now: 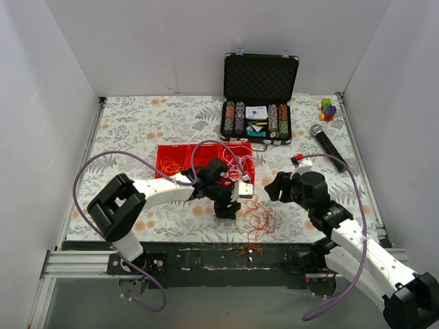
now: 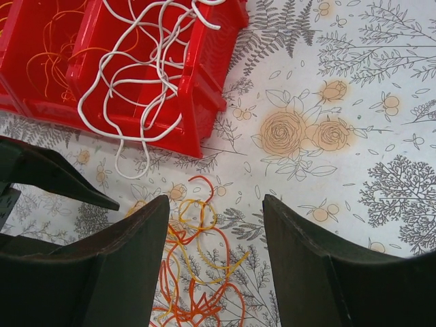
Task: Untangle the cables
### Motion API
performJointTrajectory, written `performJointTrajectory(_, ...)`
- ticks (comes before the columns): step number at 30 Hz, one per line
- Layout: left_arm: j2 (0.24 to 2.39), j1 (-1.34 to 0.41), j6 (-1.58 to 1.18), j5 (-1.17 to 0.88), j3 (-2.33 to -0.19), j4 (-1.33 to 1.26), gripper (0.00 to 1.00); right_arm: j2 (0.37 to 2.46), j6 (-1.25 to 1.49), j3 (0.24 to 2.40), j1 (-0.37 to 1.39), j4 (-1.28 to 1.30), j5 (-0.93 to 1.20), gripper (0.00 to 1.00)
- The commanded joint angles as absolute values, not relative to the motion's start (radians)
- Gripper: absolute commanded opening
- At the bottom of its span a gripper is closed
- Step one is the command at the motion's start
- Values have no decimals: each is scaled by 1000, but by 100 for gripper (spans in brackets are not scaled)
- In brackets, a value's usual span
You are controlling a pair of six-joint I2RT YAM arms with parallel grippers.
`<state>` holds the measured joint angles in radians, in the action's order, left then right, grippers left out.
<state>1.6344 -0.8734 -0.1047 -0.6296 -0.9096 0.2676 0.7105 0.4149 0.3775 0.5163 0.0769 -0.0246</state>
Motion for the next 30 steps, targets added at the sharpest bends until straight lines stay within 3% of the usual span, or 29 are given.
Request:
performJointTrajectory(1, 1646, -868, -147, -675, -979, 207, 52, 680, 397, 368, 512, 46, -8, 66)
performJointTrajectory(15, 1762, -868, -149, -612, -989, 120, 53, 638, 399, 334, 512, 44, 37, 66)
performJointTrajectory(17, 1775, -867, -134, -606, -991, 112, 48, 634, 400, 333, 512, 46, 37, 66)
performJointTrajectory(21, 1770, -868, -117, -595, -997, 117, 23, 629, 399, 333, 512, 49, 43, 66)
performJointTrajectory(26, 1732, -868, -141, -597, -1011, 135, 0, 635, 403, 315, 515, 37, 89, 66)
performJointTrajectory(30, 1681, -867, -181, -575, -1064, 170, 0, 640, 406, 282, 528, 28, 165, 68)
